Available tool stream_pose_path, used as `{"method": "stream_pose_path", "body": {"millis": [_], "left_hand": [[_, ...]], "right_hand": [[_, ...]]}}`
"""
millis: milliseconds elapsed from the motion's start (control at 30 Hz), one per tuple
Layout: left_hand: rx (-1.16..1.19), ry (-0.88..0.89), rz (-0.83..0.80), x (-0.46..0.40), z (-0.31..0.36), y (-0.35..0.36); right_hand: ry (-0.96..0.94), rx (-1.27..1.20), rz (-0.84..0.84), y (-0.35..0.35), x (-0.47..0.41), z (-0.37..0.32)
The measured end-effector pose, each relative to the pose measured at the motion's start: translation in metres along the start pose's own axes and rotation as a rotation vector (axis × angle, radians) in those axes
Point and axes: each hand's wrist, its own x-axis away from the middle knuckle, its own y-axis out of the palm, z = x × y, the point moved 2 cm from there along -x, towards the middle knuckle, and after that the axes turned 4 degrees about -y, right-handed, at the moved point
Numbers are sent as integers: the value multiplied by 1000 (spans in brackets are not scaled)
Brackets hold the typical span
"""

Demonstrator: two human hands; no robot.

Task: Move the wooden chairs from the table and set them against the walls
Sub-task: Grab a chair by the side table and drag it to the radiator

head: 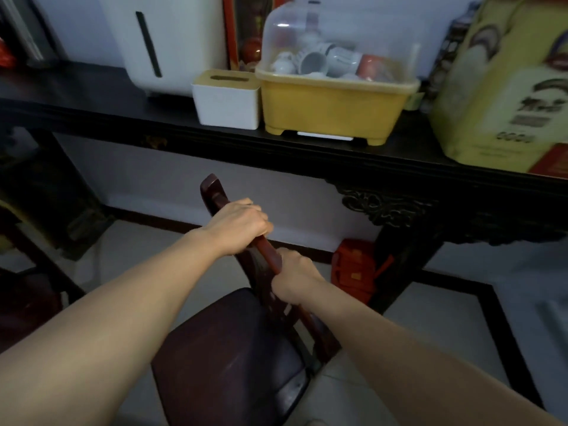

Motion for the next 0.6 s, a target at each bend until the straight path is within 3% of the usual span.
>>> {"method": "stream_pose_path", "body": {"millis": [300, 600], "left_hand": [[-7, 214, -16, -76, 97, -39], [4, 520, 82, -159, 267, -80]], "right_hand": [[101, 32, 124, -76, 74, 75], [363, -78, 272, -143, 180, 197]]}}
